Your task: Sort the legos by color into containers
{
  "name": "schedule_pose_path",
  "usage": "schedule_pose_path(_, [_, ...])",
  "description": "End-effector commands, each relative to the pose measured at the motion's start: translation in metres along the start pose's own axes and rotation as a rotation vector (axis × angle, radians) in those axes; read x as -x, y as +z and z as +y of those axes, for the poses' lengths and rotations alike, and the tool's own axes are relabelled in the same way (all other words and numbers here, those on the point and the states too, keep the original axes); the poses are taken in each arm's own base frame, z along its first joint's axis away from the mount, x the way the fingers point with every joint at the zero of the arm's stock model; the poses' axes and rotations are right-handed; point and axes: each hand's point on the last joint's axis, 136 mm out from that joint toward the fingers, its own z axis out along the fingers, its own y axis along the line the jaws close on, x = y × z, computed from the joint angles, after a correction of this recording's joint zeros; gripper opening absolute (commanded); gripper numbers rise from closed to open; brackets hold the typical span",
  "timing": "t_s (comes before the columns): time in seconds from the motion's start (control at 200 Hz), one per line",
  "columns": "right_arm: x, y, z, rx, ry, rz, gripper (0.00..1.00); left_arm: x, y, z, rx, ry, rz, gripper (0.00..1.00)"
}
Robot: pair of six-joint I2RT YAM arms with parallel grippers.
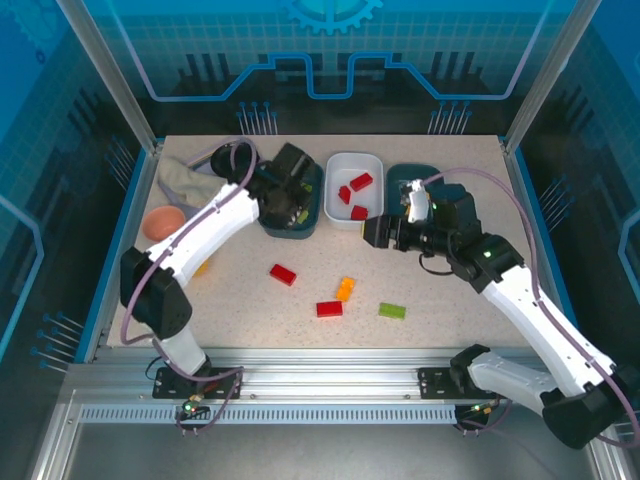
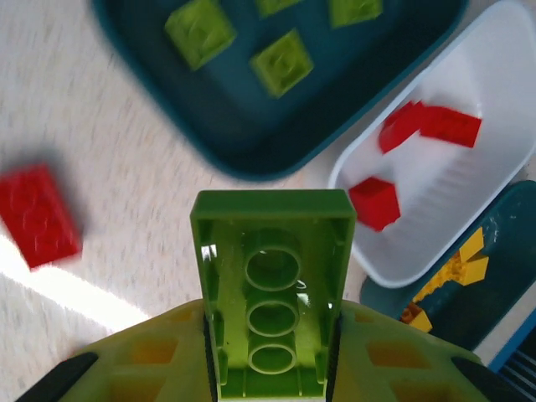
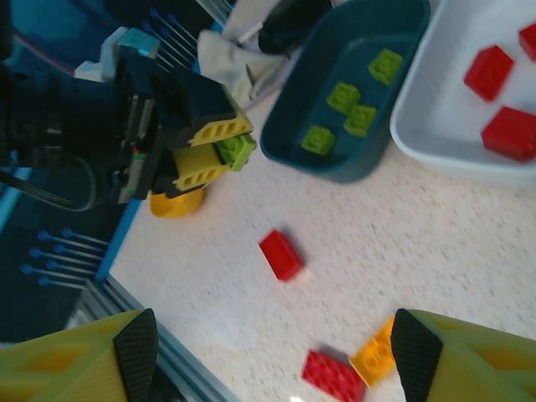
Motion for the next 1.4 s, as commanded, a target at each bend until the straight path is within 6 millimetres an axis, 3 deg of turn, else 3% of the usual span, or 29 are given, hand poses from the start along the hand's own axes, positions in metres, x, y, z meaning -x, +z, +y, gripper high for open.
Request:
schedule_pose_path(0.0, [0.046, 0.011, 0.015, 0.087, 0.056, -0.124, 0.77, 0.032, 0.019, -0.002, 0.084, 0.247, -0.028, 0.31])
schedule_pose_path(0.21, [0.078, 0.044, 0.010, 0.083, 0.115, -0.114, 0.77, 0.083, 0.069, -0.029, 0.099, 0.393, -0.074, 0.30])
schedule_pose_path(0.445, [0.083, 0.066, -0.002, 0.058, 0.139, -0.073, 0.77, 0.120, 0.114, -0.067, 0.043, 0.532, -0.145, 0.30])
schedule_pose_path(0.615, [0.072, 0.070, -0.017, 0.023, 0.162, -0.023, 0.77, 0.134, 0.151, -0.053, 0.116, 0.522, -0.123, 0.27])
schedule_pose_path(0.865, [0.066, 0.074, -0.029, -0.002, 0.180, 0.003, 0.77, 0.133, 0.185, -0.044, 0.137, 0.570, -0.111, 0.29])
schedule_pose_path(1.175, [0.059, 0.075, -0.034, -0.015, 0.180, 0.033, 0.78, 0.130, 0.200, -0.013, 0.244, 0.554, -0.075, 0.30])
schedule_pose_path(1.275, [0.052, 0.076, -0.037, -0.034, 0.163, 0.060, 0.78, 0.128, 0.195, -0.013, 0.244, 0.544, -0.063, 0.42])
schedule_pose_path(1.395, [0.041, 0.072, -0.044, -0.097, 0.096, 0.096, 0.78, 0.129, 0.170, -0.027, 0.201, 0.535, -0.085, 0.56])
